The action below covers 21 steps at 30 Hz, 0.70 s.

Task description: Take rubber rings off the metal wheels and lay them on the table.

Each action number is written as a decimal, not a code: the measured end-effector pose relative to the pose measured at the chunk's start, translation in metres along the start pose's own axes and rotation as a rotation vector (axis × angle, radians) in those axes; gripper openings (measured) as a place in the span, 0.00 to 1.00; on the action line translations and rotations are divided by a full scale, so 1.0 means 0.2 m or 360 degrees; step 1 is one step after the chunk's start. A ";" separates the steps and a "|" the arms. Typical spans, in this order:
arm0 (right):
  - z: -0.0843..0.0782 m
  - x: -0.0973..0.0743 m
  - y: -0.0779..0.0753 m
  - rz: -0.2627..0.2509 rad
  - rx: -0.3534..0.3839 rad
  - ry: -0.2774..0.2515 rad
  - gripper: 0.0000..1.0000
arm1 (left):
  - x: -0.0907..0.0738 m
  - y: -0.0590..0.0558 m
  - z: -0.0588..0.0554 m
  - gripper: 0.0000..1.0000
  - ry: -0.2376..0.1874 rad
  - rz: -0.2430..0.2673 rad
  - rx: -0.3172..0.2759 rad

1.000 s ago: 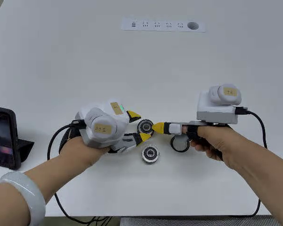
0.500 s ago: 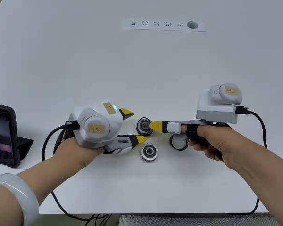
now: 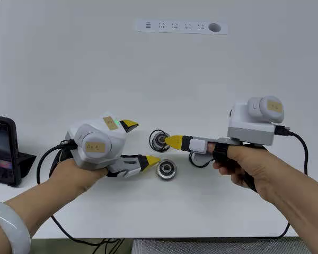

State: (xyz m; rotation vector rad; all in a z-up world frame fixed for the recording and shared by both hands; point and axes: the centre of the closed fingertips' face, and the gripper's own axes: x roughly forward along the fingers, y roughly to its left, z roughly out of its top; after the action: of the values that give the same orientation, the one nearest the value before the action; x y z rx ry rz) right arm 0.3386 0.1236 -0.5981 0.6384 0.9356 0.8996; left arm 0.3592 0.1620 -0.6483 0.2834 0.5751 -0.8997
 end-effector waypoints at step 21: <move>-0.06 -0.26 -0.29 -0.0256 0.0132 -0.0112 0.02 | -0.03 -0.02 0.01 0.57 -0.0024 -0.0007 -0.0008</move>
State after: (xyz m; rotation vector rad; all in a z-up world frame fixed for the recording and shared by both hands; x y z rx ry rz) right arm 0.3332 0.0521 -0.6284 0.6519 0.9504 0.6939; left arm 0.3541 0.1631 -0.6435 0.2709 0.5644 -0.9041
